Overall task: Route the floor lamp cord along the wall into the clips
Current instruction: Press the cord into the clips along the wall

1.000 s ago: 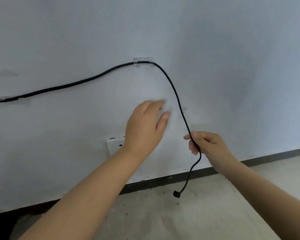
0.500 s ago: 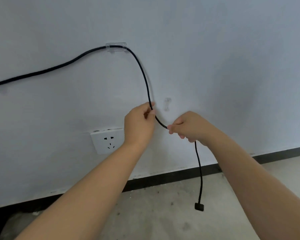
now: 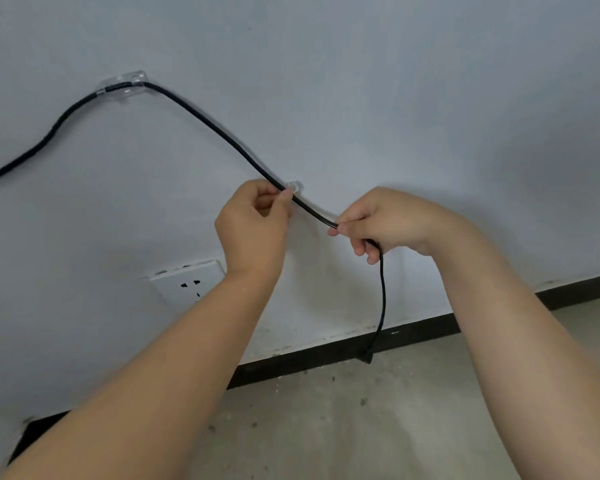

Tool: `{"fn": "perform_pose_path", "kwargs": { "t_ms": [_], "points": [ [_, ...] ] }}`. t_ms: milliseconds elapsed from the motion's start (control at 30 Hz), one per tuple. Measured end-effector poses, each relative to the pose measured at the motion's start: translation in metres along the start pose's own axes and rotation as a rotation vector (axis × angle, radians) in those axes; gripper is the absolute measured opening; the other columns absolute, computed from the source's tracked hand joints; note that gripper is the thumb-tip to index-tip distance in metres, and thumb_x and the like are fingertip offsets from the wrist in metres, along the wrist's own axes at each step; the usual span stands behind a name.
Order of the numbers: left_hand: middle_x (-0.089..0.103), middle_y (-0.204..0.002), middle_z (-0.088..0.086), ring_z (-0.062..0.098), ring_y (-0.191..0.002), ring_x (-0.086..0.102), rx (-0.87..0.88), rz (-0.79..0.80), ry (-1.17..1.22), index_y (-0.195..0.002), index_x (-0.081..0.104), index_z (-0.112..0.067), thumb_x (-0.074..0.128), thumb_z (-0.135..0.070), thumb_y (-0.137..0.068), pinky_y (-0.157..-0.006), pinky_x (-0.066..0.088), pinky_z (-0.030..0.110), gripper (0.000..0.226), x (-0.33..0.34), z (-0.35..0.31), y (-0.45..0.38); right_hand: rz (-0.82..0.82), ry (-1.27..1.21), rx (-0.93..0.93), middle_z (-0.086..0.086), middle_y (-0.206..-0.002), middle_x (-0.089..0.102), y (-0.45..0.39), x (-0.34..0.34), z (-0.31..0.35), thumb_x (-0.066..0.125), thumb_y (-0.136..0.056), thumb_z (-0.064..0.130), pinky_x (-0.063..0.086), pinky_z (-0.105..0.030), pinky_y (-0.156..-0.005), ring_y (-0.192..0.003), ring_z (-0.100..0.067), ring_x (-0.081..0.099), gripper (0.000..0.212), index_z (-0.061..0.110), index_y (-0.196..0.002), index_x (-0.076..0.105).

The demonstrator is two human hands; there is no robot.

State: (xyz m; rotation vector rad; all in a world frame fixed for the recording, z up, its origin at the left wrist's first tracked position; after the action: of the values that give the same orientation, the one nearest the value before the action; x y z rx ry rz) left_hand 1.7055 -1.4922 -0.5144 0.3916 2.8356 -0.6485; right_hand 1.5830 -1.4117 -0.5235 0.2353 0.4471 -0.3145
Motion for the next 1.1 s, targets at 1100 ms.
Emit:
{"fn": "perform_pose_path", "kwargs": {
  "t_ms": [1100],
  "points": [
    [0.061,-0.042,-0.018,0.009,-0.060,0.056,0.183,0.327,-0.428,-0.057,0.060,-0.030,0.055,-0.005,-0.083,-0.080,0.054,0.037,0.036,-0.021,-0.020,-0.029,-0.602,-0.299,-0.309,-0.029,-0.069,0.064,-0.038,0.124,-0.064,0.048,-0.089,0.012,0.052,-0.054,-0.070,-0.065,-0.041,0.059,0.025,-0.007,-0.086,0.064]
  ]
}}
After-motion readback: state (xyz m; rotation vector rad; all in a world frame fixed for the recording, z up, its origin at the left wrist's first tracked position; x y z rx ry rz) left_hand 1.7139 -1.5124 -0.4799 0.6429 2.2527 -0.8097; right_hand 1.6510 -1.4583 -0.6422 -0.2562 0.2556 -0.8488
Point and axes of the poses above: each hand's wrist, its own y-axis away from the middle knuckle, its own x-axis out of the palm, z = x × y, the point moved 1 cm from there along -y, towards the middle knuckle
